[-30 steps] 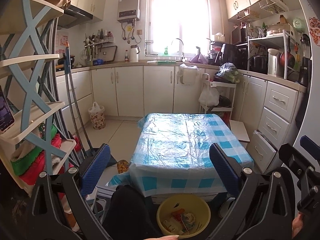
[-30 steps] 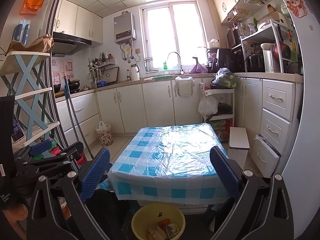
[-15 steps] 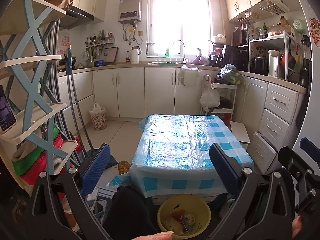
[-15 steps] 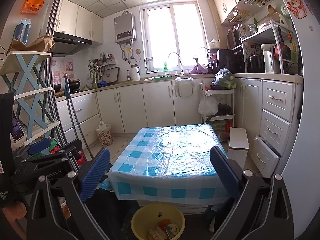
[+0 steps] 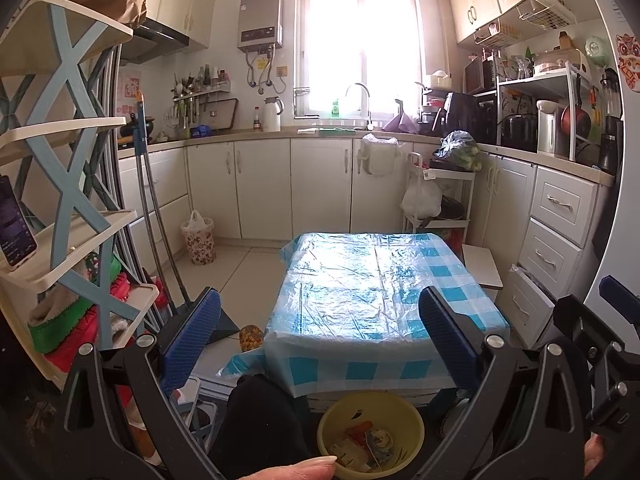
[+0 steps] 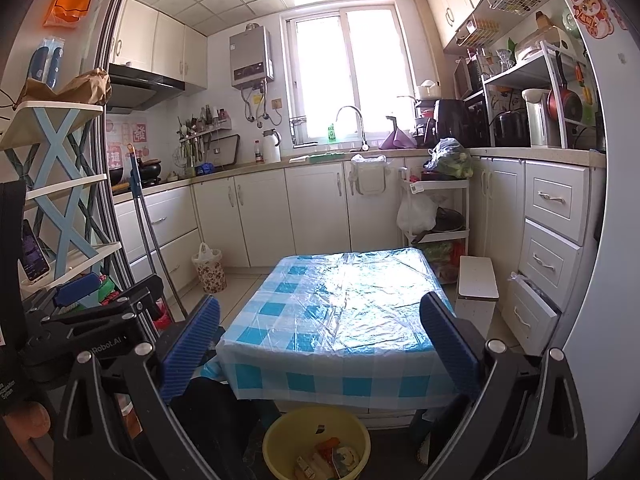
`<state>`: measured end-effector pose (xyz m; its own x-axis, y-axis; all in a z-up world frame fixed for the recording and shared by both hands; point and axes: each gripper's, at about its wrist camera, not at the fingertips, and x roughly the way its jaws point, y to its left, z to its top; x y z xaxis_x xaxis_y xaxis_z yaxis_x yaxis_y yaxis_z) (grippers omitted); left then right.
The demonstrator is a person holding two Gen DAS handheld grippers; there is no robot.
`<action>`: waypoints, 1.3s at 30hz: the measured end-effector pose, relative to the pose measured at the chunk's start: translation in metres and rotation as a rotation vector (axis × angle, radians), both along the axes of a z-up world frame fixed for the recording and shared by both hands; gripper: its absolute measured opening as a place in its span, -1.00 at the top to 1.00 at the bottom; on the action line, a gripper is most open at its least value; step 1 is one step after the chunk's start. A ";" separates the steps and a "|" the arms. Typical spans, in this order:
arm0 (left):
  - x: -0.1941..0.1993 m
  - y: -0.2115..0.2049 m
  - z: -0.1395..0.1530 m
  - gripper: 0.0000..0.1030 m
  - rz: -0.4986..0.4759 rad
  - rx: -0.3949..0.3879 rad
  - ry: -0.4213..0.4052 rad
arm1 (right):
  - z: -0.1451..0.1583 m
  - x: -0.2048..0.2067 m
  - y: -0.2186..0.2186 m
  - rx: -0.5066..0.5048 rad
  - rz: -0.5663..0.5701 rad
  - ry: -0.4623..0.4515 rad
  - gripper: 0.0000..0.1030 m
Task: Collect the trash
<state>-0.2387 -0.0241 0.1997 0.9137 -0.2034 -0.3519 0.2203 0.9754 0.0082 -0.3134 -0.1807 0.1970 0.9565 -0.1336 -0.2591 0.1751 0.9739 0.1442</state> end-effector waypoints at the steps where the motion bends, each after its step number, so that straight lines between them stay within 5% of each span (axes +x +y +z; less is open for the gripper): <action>1: -0.001 0.000 0.001 -0.86 0.001 -0.001 -0.001 | 0.000 0.000 0.000 0.000 0.000 -0.001 -0.86; 39: 0.002 0.007 -0.007 -0.86 -0.072 -0.073 0.048 | -0.004 0.003 0.008 -0.001 0.013 0.015 -0.86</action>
